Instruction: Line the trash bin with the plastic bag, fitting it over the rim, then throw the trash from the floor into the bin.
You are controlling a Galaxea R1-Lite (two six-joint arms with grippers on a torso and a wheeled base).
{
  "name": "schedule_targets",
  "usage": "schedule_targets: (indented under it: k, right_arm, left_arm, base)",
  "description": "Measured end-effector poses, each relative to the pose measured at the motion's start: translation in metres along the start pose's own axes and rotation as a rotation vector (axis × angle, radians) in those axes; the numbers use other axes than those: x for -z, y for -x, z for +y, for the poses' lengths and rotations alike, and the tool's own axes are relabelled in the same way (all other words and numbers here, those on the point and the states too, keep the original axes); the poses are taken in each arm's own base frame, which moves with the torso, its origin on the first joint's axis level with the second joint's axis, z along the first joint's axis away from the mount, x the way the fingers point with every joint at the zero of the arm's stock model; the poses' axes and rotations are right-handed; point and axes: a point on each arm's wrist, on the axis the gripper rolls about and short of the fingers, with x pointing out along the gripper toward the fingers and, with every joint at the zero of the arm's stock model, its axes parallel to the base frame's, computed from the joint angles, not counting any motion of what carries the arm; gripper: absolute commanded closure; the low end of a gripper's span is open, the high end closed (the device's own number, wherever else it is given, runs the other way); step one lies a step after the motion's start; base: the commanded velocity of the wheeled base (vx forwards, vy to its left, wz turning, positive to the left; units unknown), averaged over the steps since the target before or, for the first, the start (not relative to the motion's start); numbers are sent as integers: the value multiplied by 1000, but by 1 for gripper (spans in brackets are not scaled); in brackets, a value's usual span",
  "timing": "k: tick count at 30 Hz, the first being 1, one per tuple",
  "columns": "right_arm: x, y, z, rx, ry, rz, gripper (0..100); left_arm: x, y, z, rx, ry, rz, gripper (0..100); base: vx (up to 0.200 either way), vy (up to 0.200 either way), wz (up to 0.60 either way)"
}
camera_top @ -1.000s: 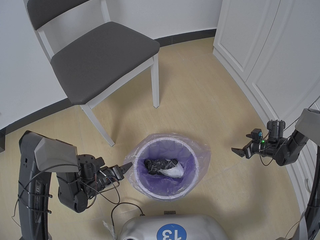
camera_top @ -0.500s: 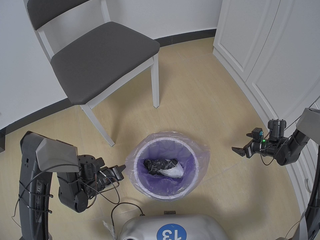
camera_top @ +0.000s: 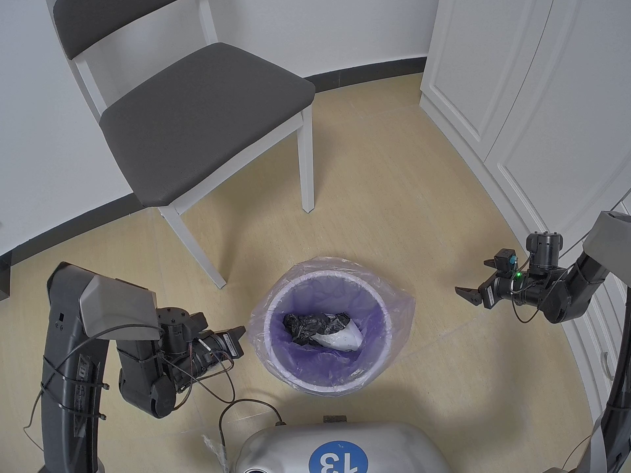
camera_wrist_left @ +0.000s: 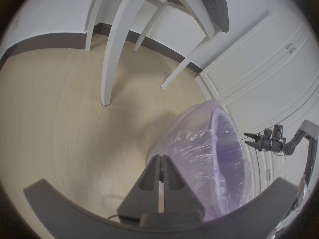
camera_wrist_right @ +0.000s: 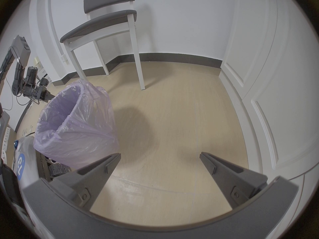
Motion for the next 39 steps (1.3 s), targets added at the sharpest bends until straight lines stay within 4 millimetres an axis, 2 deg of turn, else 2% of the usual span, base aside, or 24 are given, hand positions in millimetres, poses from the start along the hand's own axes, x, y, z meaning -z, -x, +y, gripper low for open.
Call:
schedule_targets:
  k: [5,6,10,15,19,25,31,39]
  right_arm:
    - [-3,-3,0,-9,1,7,0]
    - [-3,-3,1,-11,2,10,0]
    - [-6,0,2,-15,10,13,0]
    - [-11,7,2,-13,19,9,0]
    - [-13,13,4,-13,28,9,0]
    - [-14,23,8,-20,51,18,0]
    - [-13,33,15,-29,69,29,0]
    - [-29,51,15,-10,79,-8,0]
  left_arm:
    - [-1,-7,8,-2,-82,-15,100]
    - [-1,-7,10,-5,-110,-14,0]
    - [1,4,23,-12,-157,23,0]
    - [-5,30,38,-7,-246,61,0]
    - [-9,48,45,108,-371,91,0]
    - [-7,68,58,322,-656,83,0]
    - [12,67,64,419,-703,116,0]
    - [21,39,55,494,-720,111,0]
  base:
    - [0,0,0]
    - [0,0,0]
    - [0,0,0]
    - [0,0,0]
    - [0,0,0]
    - [0,0,0]
    - [0,0,0]
    - [0,0,0]
